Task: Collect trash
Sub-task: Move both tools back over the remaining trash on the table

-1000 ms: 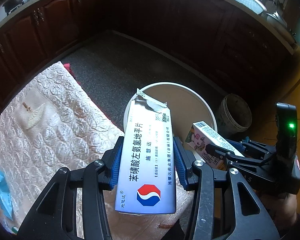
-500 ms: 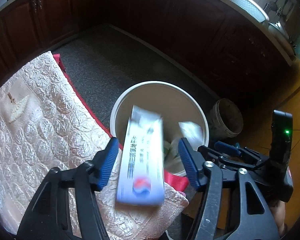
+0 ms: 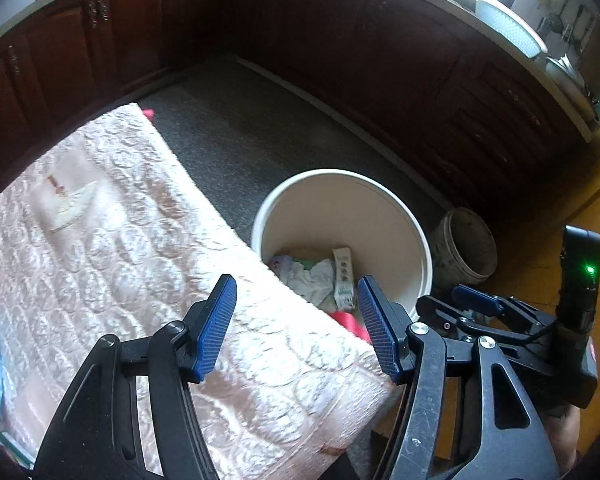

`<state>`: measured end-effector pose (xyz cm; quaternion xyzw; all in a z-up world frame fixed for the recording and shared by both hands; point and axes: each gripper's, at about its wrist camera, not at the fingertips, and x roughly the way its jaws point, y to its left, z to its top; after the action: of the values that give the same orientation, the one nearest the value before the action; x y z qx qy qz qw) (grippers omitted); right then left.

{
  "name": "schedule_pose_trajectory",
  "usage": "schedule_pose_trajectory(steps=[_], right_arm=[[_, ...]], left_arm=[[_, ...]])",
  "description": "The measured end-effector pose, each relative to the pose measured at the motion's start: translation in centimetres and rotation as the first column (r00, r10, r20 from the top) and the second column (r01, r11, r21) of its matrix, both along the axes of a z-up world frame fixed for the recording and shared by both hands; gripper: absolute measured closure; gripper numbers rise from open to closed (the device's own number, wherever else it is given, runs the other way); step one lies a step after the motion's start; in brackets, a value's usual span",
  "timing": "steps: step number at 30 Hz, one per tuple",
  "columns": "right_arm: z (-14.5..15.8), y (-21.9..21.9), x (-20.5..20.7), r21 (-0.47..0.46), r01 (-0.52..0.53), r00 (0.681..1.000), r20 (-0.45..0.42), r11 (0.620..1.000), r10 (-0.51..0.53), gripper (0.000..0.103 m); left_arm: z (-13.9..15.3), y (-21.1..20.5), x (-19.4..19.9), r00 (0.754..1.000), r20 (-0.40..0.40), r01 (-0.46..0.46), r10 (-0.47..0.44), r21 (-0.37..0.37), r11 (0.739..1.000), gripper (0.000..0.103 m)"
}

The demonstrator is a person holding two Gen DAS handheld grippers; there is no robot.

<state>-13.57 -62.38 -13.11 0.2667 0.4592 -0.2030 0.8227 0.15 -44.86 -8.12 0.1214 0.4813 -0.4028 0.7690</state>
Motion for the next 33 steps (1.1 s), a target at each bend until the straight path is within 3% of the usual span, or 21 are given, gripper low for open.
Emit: schedule_pose_trajectory(steps=[18, 33], right_arm=[[3.3, 5.7, 2.8, -0.096, -0.109, 0.992, 0.047, 0.989, 0.114, 0.035], [6.1, 12.0, 5.5, -0.173, -0.23, 0.965, 0.084, 0.958, 0.247, 0.033]], left_arm=[[1.7, 8.6, 1.1, 0.986, 0.056, -0.156, 0.157, -0.016, 0.988, 0.041], [3.0, 19.6, 1.9, 0.94, 0.15, -0.31, 0.307, -0.009, 0.951, 0.041]])
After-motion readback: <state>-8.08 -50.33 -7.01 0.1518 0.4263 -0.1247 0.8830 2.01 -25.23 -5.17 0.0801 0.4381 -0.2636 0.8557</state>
